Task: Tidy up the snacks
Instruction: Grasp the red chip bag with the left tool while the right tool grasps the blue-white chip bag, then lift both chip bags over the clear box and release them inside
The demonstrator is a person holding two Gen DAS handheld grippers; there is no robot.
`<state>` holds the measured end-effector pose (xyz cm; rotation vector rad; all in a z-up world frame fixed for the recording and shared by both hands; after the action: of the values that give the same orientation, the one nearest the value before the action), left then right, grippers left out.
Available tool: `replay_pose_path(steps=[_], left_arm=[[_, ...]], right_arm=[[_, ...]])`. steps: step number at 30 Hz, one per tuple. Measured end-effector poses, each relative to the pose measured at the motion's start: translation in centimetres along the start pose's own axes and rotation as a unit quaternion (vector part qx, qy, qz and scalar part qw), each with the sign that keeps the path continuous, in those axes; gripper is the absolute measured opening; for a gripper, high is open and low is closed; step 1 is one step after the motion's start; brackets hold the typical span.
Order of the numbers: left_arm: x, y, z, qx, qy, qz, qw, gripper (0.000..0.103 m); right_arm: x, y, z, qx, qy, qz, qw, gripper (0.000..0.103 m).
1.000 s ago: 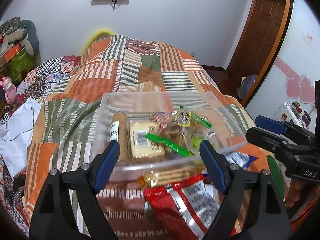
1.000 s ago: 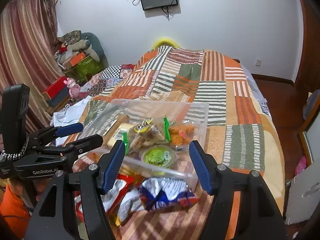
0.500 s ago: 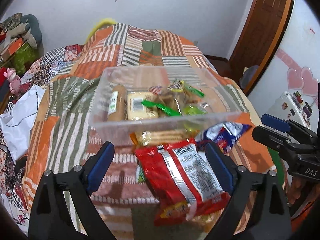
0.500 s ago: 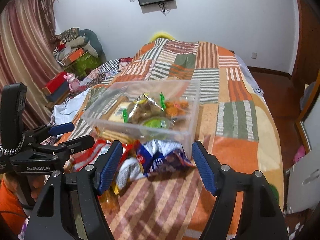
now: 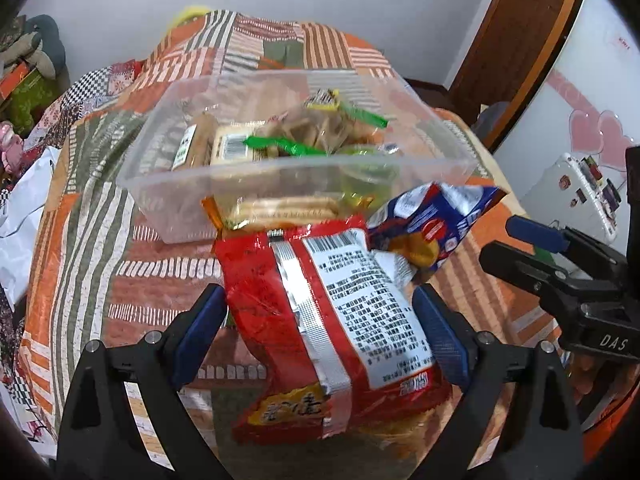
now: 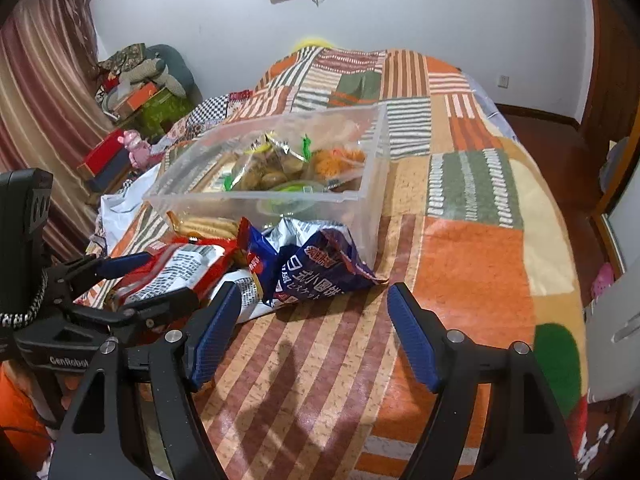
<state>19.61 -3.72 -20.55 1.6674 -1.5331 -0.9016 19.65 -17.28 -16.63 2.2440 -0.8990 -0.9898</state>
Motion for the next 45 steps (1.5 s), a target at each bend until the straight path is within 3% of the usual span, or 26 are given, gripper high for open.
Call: replay_pose_path(steps=[8, 9, 11, 13, 15, 21, 31, 45], left_arm=[[-0.4, -1.4, 0.6, -0.013, 0.011, 0.026, 0.9995, 0.095], [-0.5, -1.5, 0.6, -0.010, 0.012, 0.029, 0.9995, 0.094], [-0.4, -1.6, 0.6, -0.007, 0.012, 0.032, 0.9994, 0.091], [-0.6, -1.5, 0.6, -0.002, 0.014, 0.033, 0.9994, 0.089], [-0.5, -1.3, 0.7, 0.003, 0.013, 0.035, 0.9993, 0.079], [-0.8, -0.8, 0.7, 0.016, 0.011, 0.032, 0.9993, 0.073], [-1.9, 0.7, 1.1, 0.032, 0.019, 0.024, 0.9990, 0.070], [-2.3, 3.8, 0.3, 0.071, 0.023, 0.021, 0.9970, 0.070]], right_arm=[[0.1, -2.6, -0.4, -0.018, -0.003, -0.002, 1.000, 0.073], [0.2, -2.9, -0.5, -0.019, -0.004, 0.000, 1.000, 0.077], [0.1, -3.0, -0.6, -0.014, 0.001, 0.005, 1.000, 0.083], [0.1, -3.2, -0.6, -0.015, 0.002, 0.007, 1.000, 0.083], [0.2, -3.5, -0.6, -0.019, -0.001, 0.011, 1.000, 0.085], [0.6, -4.0, -0.7, -0.019, -0.011, 0.017, 1.000, 0.087], [-0.2, -3.2, -0.6, -0.003, 0.004, 0.017, 1.000, 0.060], [-0.8, 0.2, -0.7, 0.027, 0.001, 0.006, 1.000, 0.056]])
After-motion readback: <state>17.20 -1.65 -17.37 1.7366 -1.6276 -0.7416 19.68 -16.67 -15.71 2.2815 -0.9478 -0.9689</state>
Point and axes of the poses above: each gripper's, at about its wrist camera, not at the fingertips, and y roughly against the way its jaws point, x to its right, z to its underside, the point moved 5 cm from there along -y, roughly the way its jaws point, and after that the axes turned 15 degrees about -z, right-handed, at the moved point
